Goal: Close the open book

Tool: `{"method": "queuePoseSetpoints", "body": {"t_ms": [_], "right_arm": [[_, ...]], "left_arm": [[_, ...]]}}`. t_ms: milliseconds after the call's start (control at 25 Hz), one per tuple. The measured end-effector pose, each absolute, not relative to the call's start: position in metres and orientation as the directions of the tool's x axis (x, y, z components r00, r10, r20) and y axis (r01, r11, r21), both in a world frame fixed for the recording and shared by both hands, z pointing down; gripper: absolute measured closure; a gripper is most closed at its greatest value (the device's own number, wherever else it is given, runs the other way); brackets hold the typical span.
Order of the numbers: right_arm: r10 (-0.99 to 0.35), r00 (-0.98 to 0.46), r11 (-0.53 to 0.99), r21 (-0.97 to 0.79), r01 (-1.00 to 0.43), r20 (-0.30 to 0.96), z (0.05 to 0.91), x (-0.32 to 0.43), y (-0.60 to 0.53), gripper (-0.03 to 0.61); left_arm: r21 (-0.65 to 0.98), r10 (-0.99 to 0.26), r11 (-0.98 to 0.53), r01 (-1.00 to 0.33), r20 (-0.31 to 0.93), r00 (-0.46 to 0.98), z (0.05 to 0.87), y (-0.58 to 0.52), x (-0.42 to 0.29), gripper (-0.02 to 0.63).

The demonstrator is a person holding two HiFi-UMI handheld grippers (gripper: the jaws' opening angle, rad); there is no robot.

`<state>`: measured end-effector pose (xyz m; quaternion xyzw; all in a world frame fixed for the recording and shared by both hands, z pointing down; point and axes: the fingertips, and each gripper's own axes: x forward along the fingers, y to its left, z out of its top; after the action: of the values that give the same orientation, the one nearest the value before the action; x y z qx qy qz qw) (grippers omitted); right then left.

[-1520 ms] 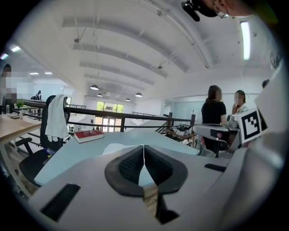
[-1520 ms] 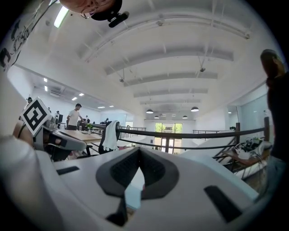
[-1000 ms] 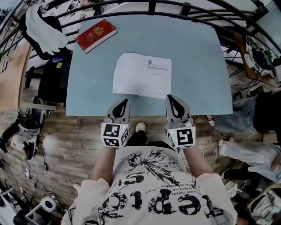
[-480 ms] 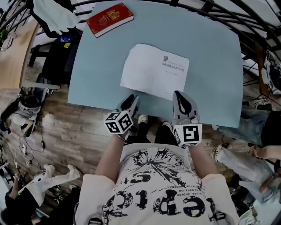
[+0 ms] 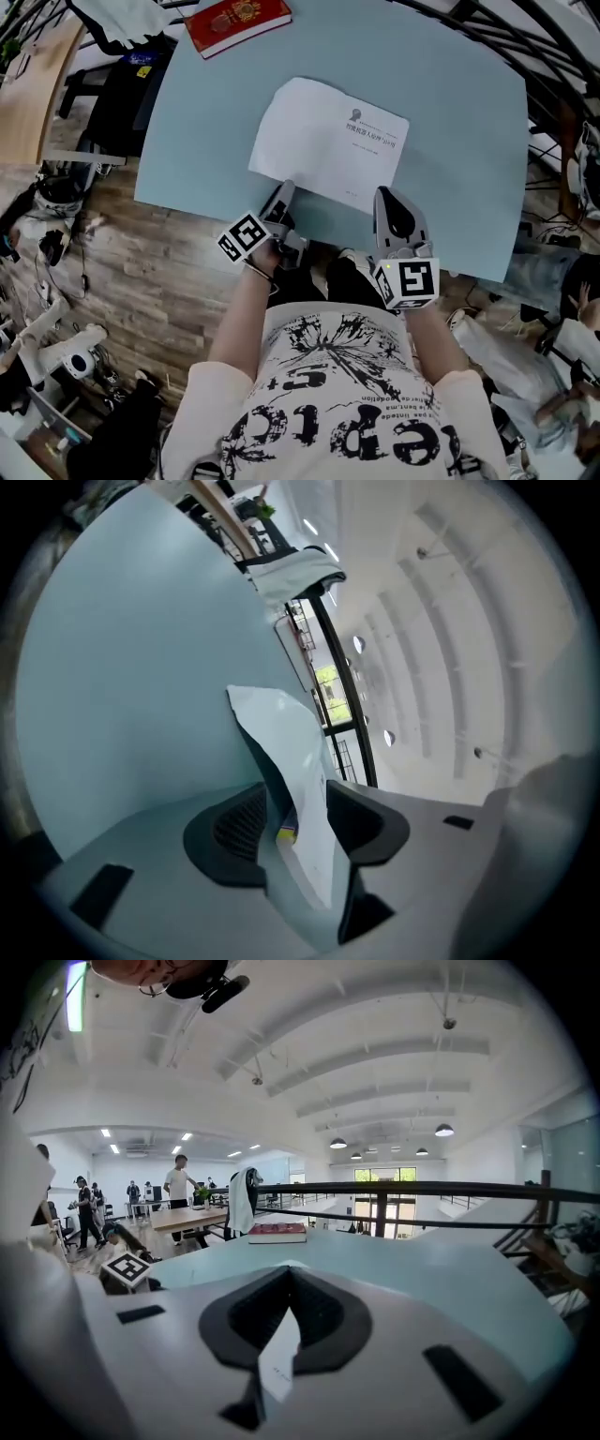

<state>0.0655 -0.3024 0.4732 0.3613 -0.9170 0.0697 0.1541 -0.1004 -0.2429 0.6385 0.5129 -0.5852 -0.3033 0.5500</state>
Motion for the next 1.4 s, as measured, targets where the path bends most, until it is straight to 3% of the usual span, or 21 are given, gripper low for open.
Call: {"method": "queuePoseSetpoints", "body": {"t_ms": [240, 360, 560, 640, 840, 1160, 1400], "right_arm": [[-0.648, -0.683, 0.728, 0.009, -0.686, 0.337, 0.474, 0.080, -0.309, 0.568], [-0.653, -0.677, 0.722, 0.009, -0.692, 0.341, 0.476, 0.089, -0.310, 0.569], [-0.672, -0.662, 0.705, 0.014, -0.709, 0.333, 0.475, 0.098, -0.310, 0.568], [-0.681, -0.655, 0.697, 0.016, -0.717, 0.327, 0.472, 0.100, -0.311, 0.568], [-0.708, -0.635, 0.672, 0.017, -0.741, 0.311, 0.467, 0.111, -0.308, 0.569], [-0.740, -0.606, 0.633, -0.001, -0.774, 0.292, 0.464, 0.120, -0.295, 0.568], [-0.768, -0.571, 0.593, -0.013, -0.805, 0.289, 0.465, 0.142, -0.292, 0.568]], "left_arm": [[0.945, -0.946, 0.324, -0.042, 0.323, -0.022, 0.651, -0.254, -0.123, 0.416], [0.941, -0.939, 0.337, 0.028, 0.338, -0.063, 0.655, -0.257, -0.127, 0.513], [0.952, -0.949, 0.304, 0.045, 0.307, -0.067, 0.650, -0.257, -0.127, 0.575], [0.964, -0.964, 0.265, -0.036, 0.263, -0.047, 0.636, -0.258, -0.125, 0.584], [0.896, -0.975, 0.170, -0.411, 0.213, 0.061, 0.598, -0.261, -0.103, 0.594], [0.676, -0.948, 0.008, -0.737, 0.240, 0.209, 0.568, -0.267, -0.063, 0.594], [0.463, -0.892, -0.133, -0.876, 0.329, 0.309, 0.567, -0.273, -0.016, 0.594]]}}
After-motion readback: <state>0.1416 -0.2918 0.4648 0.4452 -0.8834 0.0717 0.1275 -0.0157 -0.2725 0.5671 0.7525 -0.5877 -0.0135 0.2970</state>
